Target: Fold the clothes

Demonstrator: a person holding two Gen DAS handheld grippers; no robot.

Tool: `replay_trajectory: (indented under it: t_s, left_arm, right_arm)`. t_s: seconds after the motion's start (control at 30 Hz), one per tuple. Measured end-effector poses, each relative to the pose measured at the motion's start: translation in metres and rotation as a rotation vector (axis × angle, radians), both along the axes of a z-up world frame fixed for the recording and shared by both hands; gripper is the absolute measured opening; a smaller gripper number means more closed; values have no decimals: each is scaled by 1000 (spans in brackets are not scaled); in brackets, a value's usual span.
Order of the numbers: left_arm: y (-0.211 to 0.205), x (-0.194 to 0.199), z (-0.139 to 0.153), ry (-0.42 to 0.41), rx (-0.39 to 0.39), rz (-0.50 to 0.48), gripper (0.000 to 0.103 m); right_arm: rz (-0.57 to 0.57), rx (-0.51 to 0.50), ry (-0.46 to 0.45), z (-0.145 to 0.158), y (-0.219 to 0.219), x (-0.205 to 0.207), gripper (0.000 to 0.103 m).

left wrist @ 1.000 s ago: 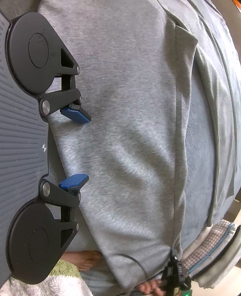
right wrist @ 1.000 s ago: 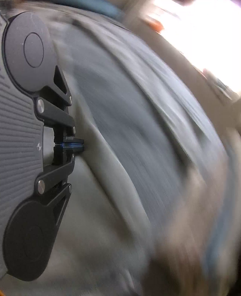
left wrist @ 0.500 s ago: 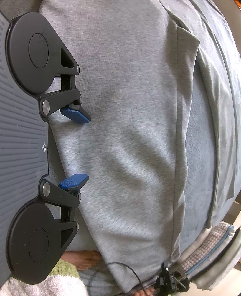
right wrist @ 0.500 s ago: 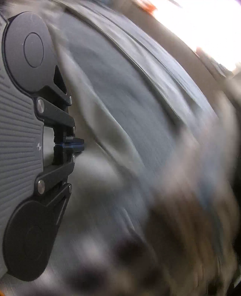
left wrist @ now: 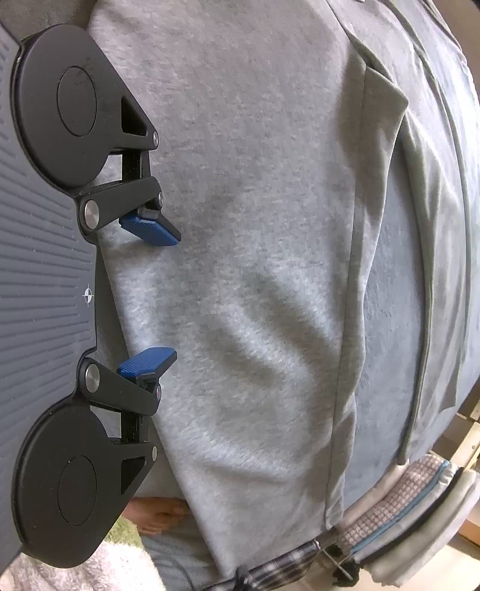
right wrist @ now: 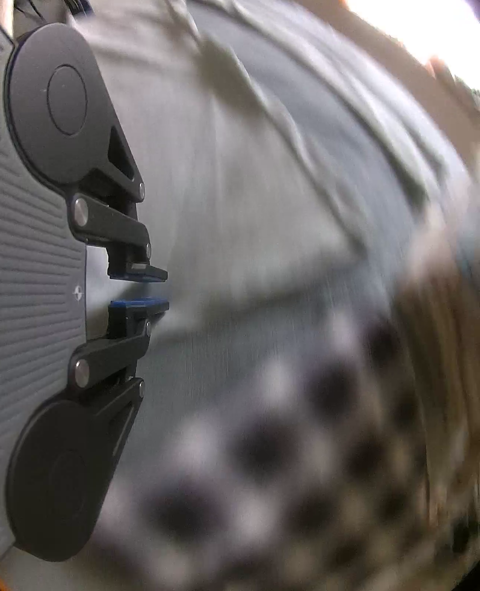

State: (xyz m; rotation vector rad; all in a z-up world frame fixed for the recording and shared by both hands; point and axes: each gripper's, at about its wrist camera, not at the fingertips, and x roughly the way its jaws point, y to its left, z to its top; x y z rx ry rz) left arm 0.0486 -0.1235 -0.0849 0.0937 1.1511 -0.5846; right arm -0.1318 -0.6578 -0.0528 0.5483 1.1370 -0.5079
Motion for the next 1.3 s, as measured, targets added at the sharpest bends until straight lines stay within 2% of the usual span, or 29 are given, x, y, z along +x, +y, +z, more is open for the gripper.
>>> replay_trajectory:
  t_s: [0.07,0.17,0.27,0.33,0.43,0.57,0.67,0.8,0.87,1.0,1.13,1.17,1.3]
  left_arm:
    - [1,0,0,0,-2,6,61]
    - [0,0,0,-1,1,11,61]
    - [-2,-1,2,-7,13,14,61]
    - [-3,-3,3,-16,26,16,61]
    - [-3,-7,6,-30,46,22,61]
    - [1,-8,6,-27,50,36,61]
    - [4,-7,6,-23,45,45,61]
    - [7,-4,4,-13,34,55,61]
    - [8,-2,4,-8,28,60,61]
    - [11,1,2,2,17,70,61]
    - [14,1,4,3,14,76,61]
    - [15,0,5,0,17,78,61]
    - [24,-3,11,-22,40,100,61]
  right_arm:
    - [2,-89,35,14,-7,-12,14]
    - [126,-38,-79,34,19,4,14]
    - [390,73,-174,32,85,54,14]
    - [578,131,-200,23,130,96,14]
    - [796,173,-229,14,181,134,14]
    - [935,191,-184,0,215,158,14]
    - [961,158,-80,-17,213,155,12]
    - [866,230,11,-17,177,112,12]
    - [823,234,39,-9,169,95,13]
    - [799,256,-38,8,174,101,14]
    - [863,312,-109,2,203,133,14]
    - [883,327,-115,-1,210,140,14]
    - [932,383,-44,-29,225,141,13]
